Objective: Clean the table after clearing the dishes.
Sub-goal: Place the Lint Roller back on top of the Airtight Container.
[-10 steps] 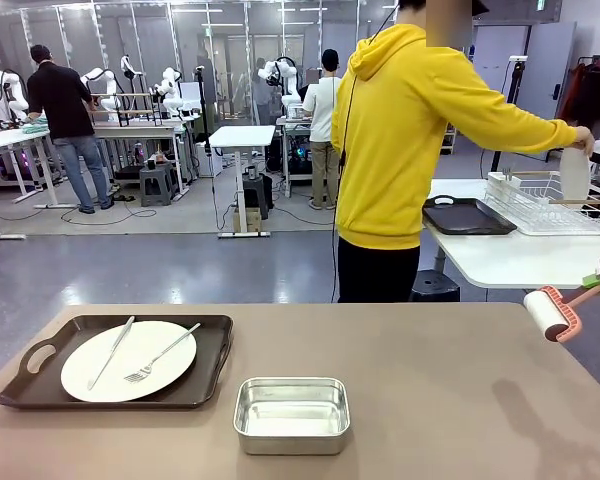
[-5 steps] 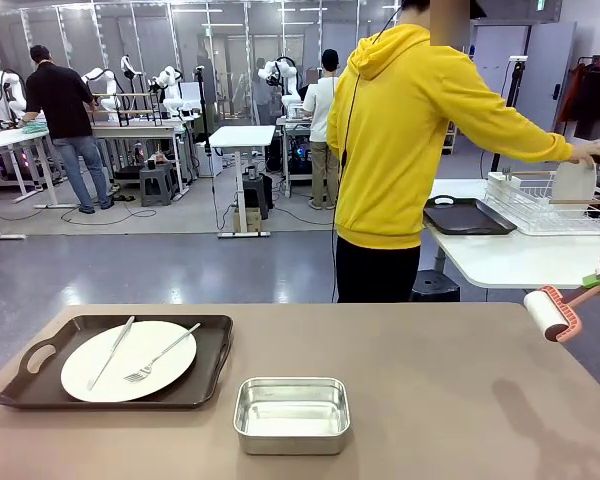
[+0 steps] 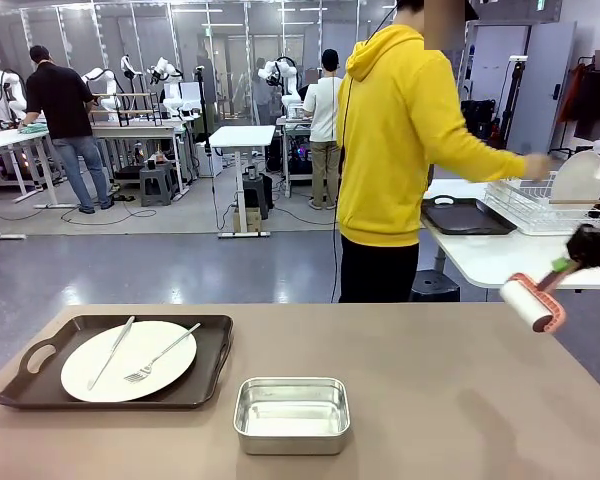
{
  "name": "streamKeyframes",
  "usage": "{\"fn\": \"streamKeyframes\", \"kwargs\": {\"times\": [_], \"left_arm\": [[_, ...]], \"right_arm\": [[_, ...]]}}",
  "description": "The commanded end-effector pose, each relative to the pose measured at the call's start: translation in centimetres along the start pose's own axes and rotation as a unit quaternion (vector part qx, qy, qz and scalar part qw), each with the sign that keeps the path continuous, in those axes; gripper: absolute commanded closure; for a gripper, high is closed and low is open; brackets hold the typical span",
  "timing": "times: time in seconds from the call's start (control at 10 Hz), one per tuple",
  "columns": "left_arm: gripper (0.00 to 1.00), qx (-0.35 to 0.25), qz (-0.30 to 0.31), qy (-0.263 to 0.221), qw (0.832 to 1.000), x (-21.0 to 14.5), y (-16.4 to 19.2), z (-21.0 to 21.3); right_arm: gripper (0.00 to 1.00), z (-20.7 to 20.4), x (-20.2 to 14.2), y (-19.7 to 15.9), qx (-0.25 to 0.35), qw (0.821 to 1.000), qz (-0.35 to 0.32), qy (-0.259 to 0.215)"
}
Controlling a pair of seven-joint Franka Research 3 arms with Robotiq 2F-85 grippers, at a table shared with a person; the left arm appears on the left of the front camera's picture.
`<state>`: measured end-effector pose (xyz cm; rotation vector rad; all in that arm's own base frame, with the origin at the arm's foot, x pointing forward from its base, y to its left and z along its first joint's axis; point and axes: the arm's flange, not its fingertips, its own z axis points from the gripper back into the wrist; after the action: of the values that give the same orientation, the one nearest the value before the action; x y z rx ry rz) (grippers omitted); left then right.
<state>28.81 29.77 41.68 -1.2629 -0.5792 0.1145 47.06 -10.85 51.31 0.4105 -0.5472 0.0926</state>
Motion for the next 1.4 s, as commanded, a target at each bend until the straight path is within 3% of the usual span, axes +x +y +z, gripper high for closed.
{"fn": "streamKeyframes", "kwargs": {"times": [0.0, 0.3, 0.5, 0.8, 1.0, 1.1, 1.3], "left_arm": [[0.0, -0.001, -0.004, -0.001, 1.0, 0.0, -0.2, 0.3], [0.0, -0.001, -0.004, -0.001, 1.0, 0.0, -0.2, 0.3], [0.0, -0.001, -0.004, -0.001, 1.0, 0.0, -0.2, 0.3], [0.0, -0.001, -0.004, -0.001, 1.0, 0.0, -0.2, 0.3], [0.0, -0.001, -0.004, -0.001, 1.0, 0.0, -0.2, 0.3], [0.0, -0.001, -0.004, -0.001, 1.0, 0.0, -0.2, 0.3], [0.0, -0.001, -0.004, -0.001, 1.0, 0.0, -0.2, 0.3]], "right_arm": [[0.78, 0.8, 1.2, 6.1, 0.026, 0.991, 0.133, 0.015], [0.78, -1.1, 2.5, 18.9, 0.034, 0.933, 0.344, 0.105], [0.78, -3.5, 1.7, 26.2, 0.028, 0.888, 0.439, 0.137], [0.78, -7.6, -1.7, 35.0, 0.053, 0.812, 0.549, 0.192], [0.78, -9.3, -4.0, 38.7, 0.063, 0.772, 0.596, 0.212], [0.78, -9.6, -4.6, 40.2, 0.066, 0.759, 0.611, 0.217], [0.78, -9.3, -4.8, 41.9, 0.053, 0.76, 0.613, 0.21]]}}
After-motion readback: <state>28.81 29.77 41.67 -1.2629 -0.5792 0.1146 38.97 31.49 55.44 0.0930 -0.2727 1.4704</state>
